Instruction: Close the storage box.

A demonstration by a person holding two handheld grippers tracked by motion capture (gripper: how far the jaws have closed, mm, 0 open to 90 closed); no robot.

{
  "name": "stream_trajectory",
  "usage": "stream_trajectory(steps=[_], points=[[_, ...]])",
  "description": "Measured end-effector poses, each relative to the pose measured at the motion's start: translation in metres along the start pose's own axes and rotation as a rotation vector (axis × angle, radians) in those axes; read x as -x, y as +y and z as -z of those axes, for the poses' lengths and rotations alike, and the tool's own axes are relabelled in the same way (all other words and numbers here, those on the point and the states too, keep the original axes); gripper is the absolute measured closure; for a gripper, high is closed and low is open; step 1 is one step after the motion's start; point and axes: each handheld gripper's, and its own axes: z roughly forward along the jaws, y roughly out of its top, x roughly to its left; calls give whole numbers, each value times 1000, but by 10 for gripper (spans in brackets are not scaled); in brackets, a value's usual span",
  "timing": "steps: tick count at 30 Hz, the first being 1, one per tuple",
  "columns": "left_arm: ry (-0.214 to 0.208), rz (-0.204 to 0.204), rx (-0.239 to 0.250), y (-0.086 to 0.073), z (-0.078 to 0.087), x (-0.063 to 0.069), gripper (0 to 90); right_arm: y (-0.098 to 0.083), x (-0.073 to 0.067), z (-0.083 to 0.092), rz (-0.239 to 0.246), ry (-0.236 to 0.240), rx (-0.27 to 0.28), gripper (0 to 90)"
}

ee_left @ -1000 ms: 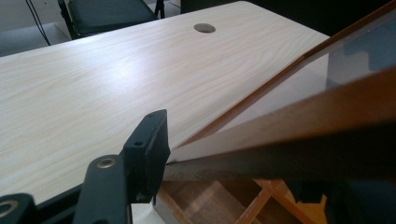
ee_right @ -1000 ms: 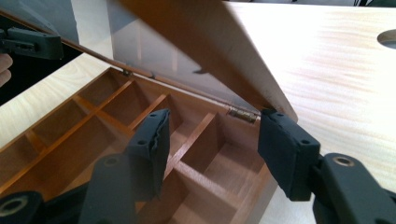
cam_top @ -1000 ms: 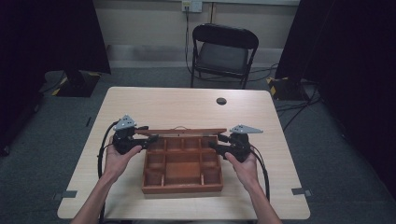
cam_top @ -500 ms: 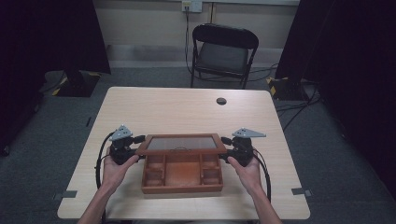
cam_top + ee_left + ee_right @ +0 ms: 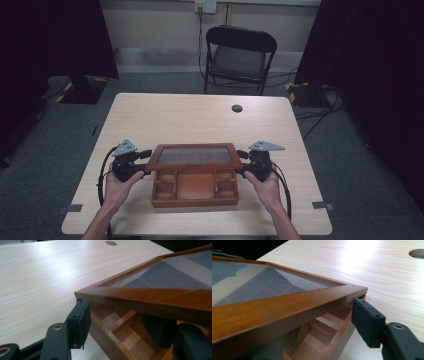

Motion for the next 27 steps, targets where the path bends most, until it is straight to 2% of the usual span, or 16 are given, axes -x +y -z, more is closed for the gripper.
stream_trajectory(steps=[4, 7, 18, 27], points=[[7, -2, -6, -4, 2, -2, 401, -4, 1, 2, 1, -4, -9, 419], [1, 18, -13, -6, 5, -4, 388, -8, 4, 5, -1, -4, -15, 415], [1, -1, -44, -9, 4, -4, 388, -17, 5, 6, 13, 5, -45, 416], [-7, 17, -55, -16, 5, -5, 387, -26, 5, 8, 24, -2, -76, 422]])
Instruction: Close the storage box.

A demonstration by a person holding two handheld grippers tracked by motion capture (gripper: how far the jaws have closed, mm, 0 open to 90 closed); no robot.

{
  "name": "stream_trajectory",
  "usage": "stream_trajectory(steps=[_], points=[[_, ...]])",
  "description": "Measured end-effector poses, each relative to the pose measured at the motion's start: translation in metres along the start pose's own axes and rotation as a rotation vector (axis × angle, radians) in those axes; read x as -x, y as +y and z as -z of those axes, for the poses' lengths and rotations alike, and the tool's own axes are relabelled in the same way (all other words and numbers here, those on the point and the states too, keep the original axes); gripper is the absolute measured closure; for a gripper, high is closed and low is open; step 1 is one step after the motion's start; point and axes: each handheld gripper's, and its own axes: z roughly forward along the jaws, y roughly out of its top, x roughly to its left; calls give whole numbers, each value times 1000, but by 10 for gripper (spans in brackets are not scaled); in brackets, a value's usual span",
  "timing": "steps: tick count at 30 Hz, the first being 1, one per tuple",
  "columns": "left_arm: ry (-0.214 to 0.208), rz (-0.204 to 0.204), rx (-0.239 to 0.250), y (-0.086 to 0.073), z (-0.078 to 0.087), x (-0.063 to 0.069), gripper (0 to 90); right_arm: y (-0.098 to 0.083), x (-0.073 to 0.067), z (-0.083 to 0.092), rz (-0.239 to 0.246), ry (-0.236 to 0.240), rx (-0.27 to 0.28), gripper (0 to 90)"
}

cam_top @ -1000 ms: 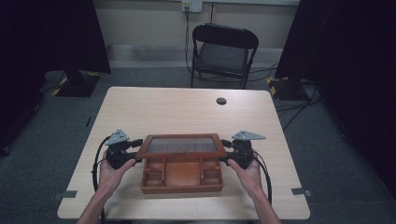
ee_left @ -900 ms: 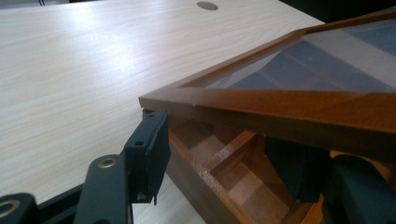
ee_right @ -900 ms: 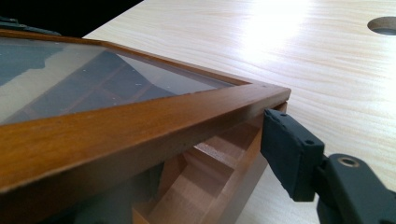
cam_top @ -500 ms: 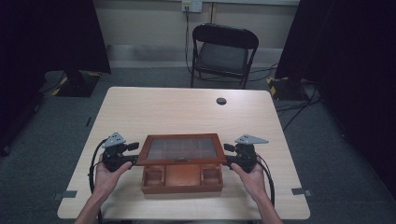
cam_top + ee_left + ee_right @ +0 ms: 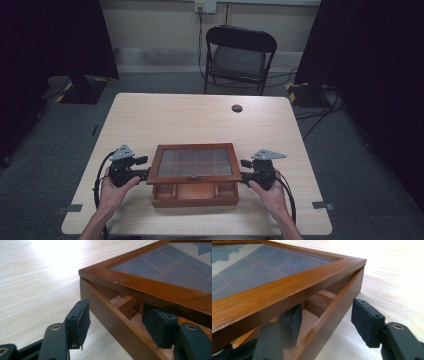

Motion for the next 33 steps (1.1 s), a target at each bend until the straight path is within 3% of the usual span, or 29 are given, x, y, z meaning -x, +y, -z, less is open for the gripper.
stream_trajectory(steps=[2, 10, 12, 13, 17, 21, 23, 25, 27, 29, 31, 33], points=[[-15, 22, 6, -2, -1, -1, 390, -1, 0, 2, -1, -10, 0, 423], [0, 13, -15, -6, 1, -3, 388, -8, -1, 4, 17, -31, -25, 422], [4, 36, -12, -5, 1, -4, 392, -10, 0, 5, -6, -24, -14, 424], [13, 12, -21, -5, 0, -3, 399, -9, -2, 6, 6, -35, -18, 433], [26, 0, -48, -8, 0, -3, 394, -11, -3, 9, 11, -37, -29, 420], [28, 15, -47, -11, 1, -6, 396, -14, -3, 11, 10, -43, -35, 409], [58, -4, -44, -11, 6, -3, 399, -14, -4, 13, 16, -56, -42, 411], [52, 19, -23, -11, 10, -7, 396, -14, -3, 14, 10, -64, -42, 413], [81, 45, 6, -13, 11, -9, 387, -16, -1, 14, 10, -84, -54, 421], [69, 50, -9, -13, 9, -11, 377, -19, 0, 11, 12, -104, -74, 423], [66, 45, -20, -14, 7, -11, 362, -19, 1, 13, -19, -81, -40, 414], [65, 38, -26, -14, 6, -10, 355, -13, -1, 14, -6, -82, -24, 415]])
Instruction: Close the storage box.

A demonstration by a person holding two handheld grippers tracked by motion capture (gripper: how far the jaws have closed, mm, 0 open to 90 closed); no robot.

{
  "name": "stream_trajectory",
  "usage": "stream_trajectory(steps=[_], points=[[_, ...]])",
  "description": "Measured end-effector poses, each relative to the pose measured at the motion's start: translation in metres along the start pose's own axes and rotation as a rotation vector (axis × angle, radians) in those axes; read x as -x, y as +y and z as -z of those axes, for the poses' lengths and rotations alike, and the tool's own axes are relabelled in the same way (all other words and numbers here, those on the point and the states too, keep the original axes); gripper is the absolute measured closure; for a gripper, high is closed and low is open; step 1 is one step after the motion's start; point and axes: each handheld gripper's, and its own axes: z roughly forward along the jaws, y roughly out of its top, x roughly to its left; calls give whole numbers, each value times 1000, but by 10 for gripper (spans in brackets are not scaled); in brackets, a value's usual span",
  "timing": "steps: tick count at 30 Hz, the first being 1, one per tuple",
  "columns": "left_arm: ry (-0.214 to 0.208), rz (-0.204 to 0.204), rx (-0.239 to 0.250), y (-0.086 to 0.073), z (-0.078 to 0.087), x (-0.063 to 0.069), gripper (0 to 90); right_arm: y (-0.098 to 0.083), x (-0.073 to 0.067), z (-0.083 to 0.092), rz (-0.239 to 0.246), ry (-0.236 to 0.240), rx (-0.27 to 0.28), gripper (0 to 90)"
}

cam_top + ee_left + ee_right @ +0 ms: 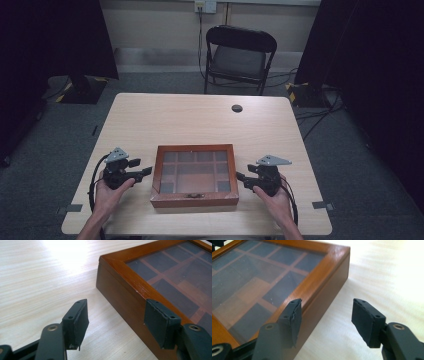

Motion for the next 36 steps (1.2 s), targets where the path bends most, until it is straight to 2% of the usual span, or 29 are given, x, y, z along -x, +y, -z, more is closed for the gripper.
stream_trajectory(steps=[2, 5, 7, 12, 14, 17, 20, 24, 27, 28, 30, 31, 32, 33, 34, 36], points=[[1, -5, 2, 0, 0, 0, 355, 4, -1, 1, 11, 2, 5, 406], [8, 3, 11, 2, 1, -2, 351, 5, 2, 1, -1, 12, 19, 391], [17, -6, 14, 3, 3, -4, 344, 4, 3, 0, -3, 10, 12, 379], [44, 29, 18, 1, 8, -11, 311, -1, 15, 4, -29, -31, 11, 324], [58, 27, 8, -1, 10, -15, 298, -4, 21, 7, -41, -57, 12, 279], [81, 48, 5, -3, 14, -20, 272, -10, 32, 16, -76, -117, 23, 200], [105, 59, 2, -5, 18, -25, 251, -13, 38, 21, -90, -138, 25, 172], [144, 63, -29, -10, 22, -33, 206, -22, 51, 28, -117, -186, 8, 155], [161, 73, -60, -15, 24, -40, 208, -30, 61, 33, -143, -218, -5, 155], [166, 75, -81, -17, 25, -44, 211, -33, 65, 35, -150, -231, -11, 151], [212, 57, -113, -24, 24, -46, 225, -40, 75, 36, -169, -257, -35, 150], [206, 69, -142, -30, 24, -51, 223, -47, 84, 38, -190, -279, -53, 150], [206, 69, -142, -30, 24, -51, 217, -47, 84, 38, -190, -279, -53, 150], [232, 60, -158, -35, 24, -53, 211, -53, 90, 40, -212, -308, -74, 150], [238, 59, -163, -38, 25, -54, 211, -53, 90, 40, -212, -308, -74, 150], [242, 79, -161, -43, 27, -58, 208, -59, 95, 41, -216, -331, -79, 150]])
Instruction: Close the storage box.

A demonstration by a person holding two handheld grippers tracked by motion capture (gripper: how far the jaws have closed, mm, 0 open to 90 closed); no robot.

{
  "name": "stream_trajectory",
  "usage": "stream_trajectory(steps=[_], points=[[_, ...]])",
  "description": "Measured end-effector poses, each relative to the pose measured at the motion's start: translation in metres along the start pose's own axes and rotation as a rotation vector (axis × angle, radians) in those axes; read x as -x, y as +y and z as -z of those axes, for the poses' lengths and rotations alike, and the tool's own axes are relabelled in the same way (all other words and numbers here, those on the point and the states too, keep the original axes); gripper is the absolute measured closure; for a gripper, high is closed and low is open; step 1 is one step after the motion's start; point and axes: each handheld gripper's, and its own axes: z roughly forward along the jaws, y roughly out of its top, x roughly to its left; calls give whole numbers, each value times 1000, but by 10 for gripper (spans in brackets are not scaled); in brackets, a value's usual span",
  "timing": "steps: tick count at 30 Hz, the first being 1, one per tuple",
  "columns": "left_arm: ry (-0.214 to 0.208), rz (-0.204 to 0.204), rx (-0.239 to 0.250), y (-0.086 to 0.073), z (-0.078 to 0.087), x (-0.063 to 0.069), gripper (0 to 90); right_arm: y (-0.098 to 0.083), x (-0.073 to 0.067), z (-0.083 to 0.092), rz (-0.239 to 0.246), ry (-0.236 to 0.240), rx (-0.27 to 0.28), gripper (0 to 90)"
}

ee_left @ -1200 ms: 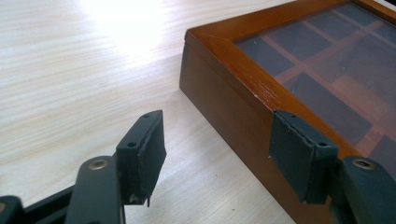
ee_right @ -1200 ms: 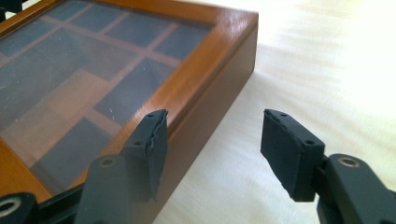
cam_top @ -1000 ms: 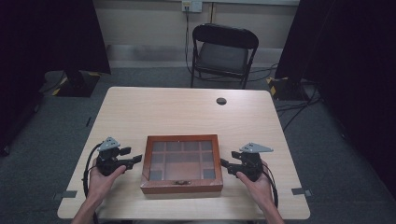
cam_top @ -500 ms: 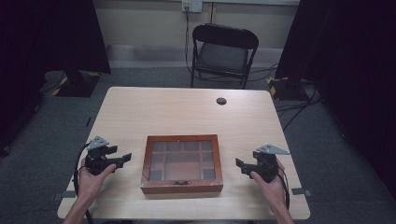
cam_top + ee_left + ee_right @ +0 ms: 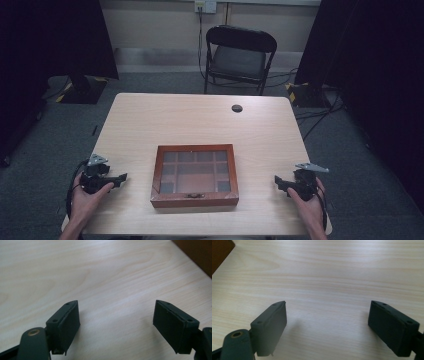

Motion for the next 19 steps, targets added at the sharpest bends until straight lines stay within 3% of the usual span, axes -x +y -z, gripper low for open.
stream_trajectory(steps=[2, 4, 6, 7, 19], points=[[13, 8, 10, -2, 1, -2, 198, -1, 3, 1, -8, -19, 2, 149], [38, -12, 15, -4, 0, 0, 190, -2, 3, 1, -6, -32, 10, 147], [64, -32, 38, -8, -1, 2, 148, -4, -2, -1, 56, -75, 4, 138], [62, -15, 66, -11, -2, 3, 147, -5, -4, -2, 72, -81, 8, 120], [80, 3, 65, -12, -2, 3, 117, -7, -4, -2, 68, -89, 14, 114]])
